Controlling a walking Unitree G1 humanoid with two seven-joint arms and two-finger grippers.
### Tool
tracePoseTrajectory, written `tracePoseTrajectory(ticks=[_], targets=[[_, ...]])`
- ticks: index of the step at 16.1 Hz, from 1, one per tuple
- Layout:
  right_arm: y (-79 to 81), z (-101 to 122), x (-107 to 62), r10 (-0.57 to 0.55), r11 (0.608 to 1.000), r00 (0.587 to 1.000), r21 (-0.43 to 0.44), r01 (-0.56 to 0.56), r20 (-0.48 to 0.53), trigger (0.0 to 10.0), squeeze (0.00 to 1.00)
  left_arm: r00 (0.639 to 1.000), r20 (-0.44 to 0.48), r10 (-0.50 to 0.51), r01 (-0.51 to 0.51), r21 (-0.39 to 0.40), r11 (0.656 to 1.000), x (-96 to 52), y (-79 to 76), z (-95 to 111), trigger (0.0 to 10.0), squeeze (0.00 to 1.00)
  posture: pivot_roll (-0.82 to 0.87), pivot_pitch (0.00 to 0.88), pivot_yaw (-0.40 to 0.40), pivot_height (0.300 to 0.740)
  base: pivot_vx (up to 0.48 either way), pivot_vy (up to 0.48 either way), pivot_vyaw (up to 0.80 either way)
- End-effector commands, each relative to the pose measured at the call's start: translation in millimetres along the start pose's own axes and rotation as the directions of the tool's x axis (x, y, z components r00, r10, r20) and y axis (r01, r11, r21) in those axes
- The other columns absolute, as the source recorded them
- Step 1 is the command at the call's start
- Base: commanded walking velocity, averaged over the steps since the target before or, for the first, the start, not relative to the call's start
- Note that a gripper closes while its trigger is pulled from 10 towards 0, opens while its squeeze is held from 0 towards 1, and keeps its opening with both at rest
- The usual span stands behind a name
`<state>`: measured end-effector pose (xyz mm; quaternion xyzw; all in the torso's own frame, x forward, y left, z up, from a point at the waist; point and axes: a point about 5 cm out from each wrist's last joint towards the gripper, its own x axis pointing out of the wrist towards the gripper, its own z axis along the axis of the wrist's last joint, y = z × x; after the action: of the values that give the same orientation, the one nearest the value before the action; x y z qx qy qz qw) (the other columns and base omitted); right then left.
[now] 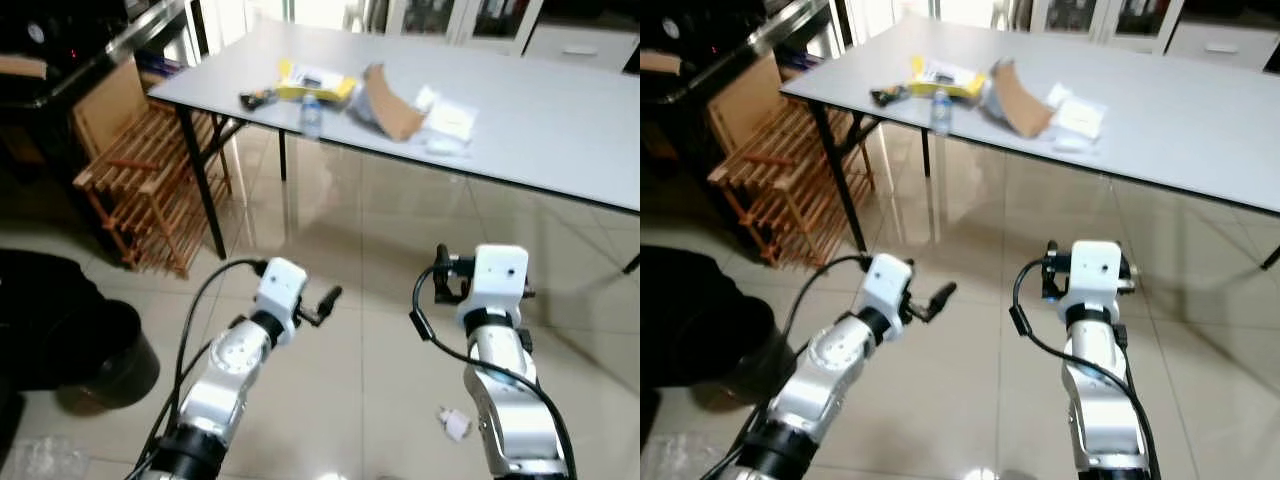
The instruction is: Picking trash to rubbish bin
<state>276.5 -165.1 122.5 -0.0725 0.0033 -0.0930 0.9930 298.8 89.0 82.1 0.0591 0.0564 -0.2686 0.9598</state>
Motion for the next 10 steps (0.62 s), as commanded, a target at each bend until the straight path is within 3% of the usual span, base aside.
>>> tracePoseTrajectory(ticks=[1, 4, 10], targets=[[-4.7, -1.8, 1.0, -0.014, 1.000, 1.000, -0.002, 0.014, -0.010, 10.0, 0.00, 1.000, 0.008, -0.018, 0.018, -0.005, 1.000, 3.0, -5.4, 1.5, 10.0, 0.00, -0.06, 0.064, 0.021, 0.740, 0.000, 0.000, 0.00], [-4.5, -0.4, 1.2, -0.011, 1.000, 1.000, -0.005, 0.011, -0.002, 10.0, 0.00, 0.999, 0.025, -0.029, 0.029, -0.004, 1.000, 4.6, -6.1, 4.5, 10.0, 0.00, -0.07, 0.060, 0.020, 0.740, 0.000, 0.000, 0.00], [-5.7, 4.0, 3.3, -0.008, 1.000, 1.000, -0.017, 0.009, 0.021, 10.0, 0.00, 0.998, 0.043, -0.036, 0.037, -0.004, 0.999, 7.8, -8.8, 7.5, 10.0, 0.00, -0.08, 0.057, 0.021, 0.740, 0.369, 0.000, 0.00]])
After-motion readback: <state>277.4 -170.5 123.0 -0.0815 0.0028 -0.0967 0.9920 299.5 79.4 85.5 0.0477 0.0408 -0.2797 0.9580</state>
